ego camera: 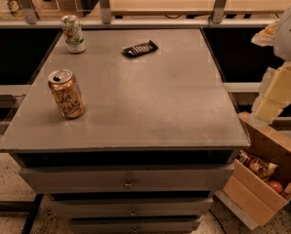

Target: Knock orange can over

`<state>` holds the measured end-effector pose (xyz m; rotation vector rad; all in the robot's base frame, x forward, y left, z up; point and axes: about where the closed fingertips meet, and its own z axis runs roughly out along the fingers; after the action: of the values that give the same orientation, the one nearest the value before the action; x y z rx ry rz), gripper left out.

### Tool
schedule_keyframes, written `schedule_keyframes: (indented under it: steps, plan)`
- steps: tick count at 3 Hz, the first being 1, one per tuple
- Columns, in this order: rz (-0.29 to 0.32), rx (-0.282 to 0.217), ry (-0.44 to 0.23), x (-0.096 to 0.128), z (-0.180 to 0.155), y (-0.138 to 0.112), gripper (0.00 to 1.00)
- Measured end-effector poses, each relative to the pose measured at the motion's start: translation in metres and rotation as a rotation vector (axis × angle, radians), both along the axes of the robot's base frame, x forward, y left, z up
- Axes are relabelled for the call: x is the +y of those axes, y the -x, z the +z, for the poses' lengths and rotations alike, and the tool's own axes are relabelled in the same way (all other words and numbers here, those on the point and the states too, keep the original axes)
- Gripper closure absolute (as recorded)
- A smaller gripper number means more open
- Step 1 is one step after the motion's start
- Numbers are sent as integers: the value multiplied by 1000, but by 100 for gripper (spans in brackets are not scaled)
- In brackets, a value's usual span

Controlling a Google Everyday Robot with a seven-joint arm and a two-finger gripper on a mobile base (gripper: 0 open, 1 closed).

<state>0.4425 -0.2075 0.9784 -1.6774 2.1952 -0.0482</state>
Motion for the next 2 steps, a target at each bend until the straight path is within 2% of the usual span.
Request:
schedule_keyframes:
  steps: [1,2]
  plan:
    - [27,-31,-121,19,-5,-11,0]
    - [107,-91,-247,59,-4,-25,0]
